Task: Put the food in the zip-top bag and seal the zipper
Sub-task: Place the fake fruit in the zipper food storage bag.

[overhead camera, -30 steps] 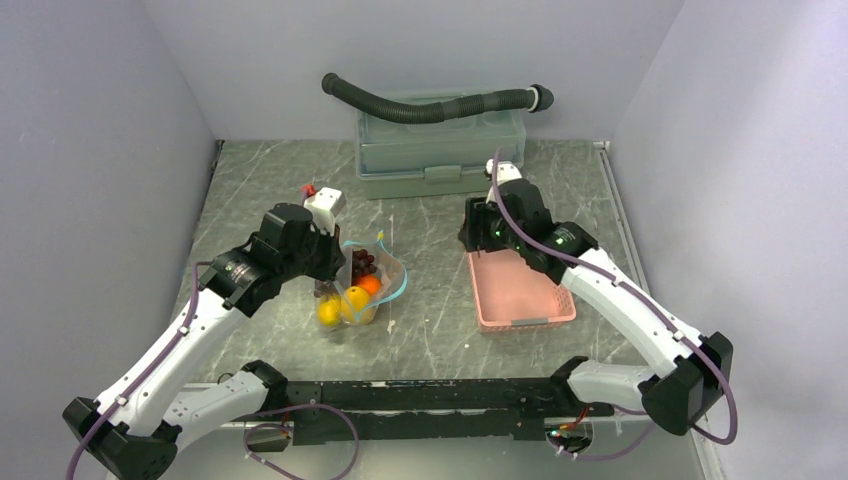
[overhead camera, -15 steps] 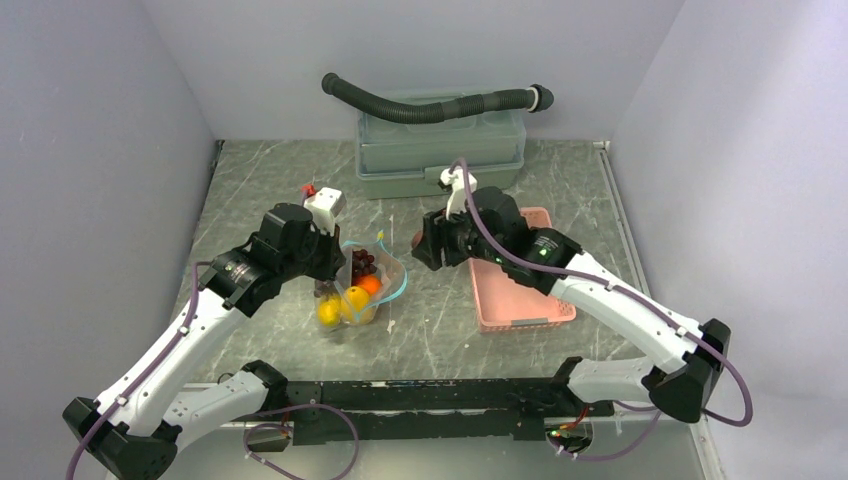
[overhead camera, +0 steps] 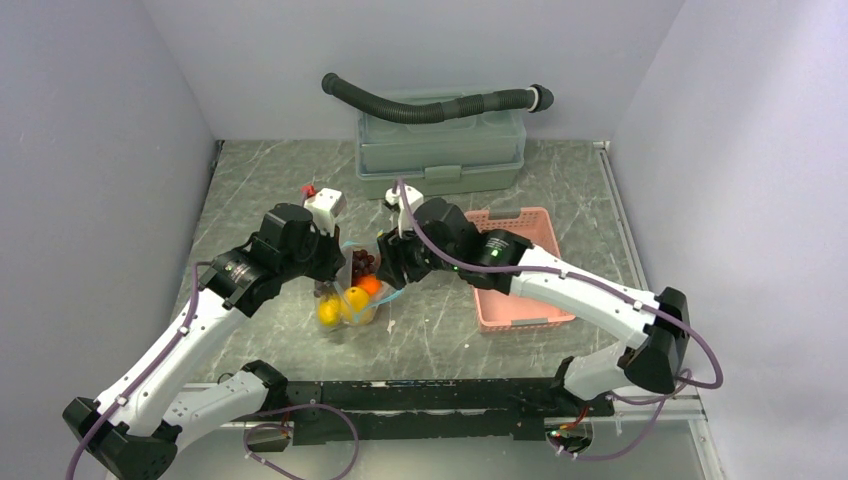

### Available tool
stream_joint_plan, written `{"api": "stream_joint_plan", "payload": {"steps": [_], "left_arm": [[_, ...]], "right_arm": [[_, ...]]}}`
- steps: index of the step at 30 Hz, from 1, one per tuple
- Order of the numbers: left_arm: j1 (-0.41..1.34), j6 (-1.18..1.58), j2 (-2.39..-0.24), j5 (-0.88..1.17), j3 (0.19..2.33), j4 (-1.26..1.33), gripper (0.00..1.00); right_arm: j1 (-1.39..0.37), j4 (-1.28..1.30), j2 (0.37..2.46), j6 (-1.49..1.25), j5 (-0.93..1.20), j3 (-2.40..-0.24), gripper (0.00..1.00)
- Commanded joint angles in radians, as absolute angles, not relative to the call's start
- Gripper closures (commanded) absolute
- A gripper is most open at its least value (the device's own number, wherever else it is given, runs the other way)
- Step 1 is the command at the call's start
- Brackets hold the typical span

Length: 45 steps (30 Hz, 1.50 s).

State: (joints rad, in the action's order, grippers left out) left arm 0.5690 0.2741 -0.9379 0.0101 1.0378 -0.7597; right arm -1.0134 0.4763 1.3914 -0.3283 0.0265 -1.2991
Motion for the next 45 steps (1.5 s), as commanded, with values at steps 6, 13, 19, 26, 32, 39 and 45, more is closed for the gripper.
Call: {"api": "stream_joint_plan", "payload": {"steps": [6,13,19,26,32,39,45], "left_arm": [[0.571,0.255,-0.933,0.002,1.037,-0.749,1.00],[0.570,0.255,-0.934,0.002,1.037,-0.749,1.00],[0.570,0.255,-0.934,0.003,1.039,-0.750,1.00],[0.571,0.255,-0.935,0.003,1.038,-0.749,1.00],[0.570,0.255,-0.936,0.003,1.039,-0.751,1.00],[0.571,0.255,-0.937,0.003,1.039,-0.751,1.00],[0.571,0.255,-0.939,0.002,1.039,-0.752,1.00]], "right_arm": [[-1.051,0.444,1.480,-0.306,0.002,-1.385,0.58],[-1.052,0.451,1.531,-0.313,-0.054,-1.405,0.53],[-1.052,0.472,1.561,-0.326,-0.105,-1.422,0.42],[-1.052,0.462,1.560,-0.333,-0.124,-1.408,0.33],[-1.052,0.456,1.550,-0.337,-0.128,-1.400,0.27],[-1.052,0.448,1.510,-0.347,-0.136,-1.382,0.26],[-1.052,0.430,1.447,-0.369,-0.134,-1.355,0.26]]}}
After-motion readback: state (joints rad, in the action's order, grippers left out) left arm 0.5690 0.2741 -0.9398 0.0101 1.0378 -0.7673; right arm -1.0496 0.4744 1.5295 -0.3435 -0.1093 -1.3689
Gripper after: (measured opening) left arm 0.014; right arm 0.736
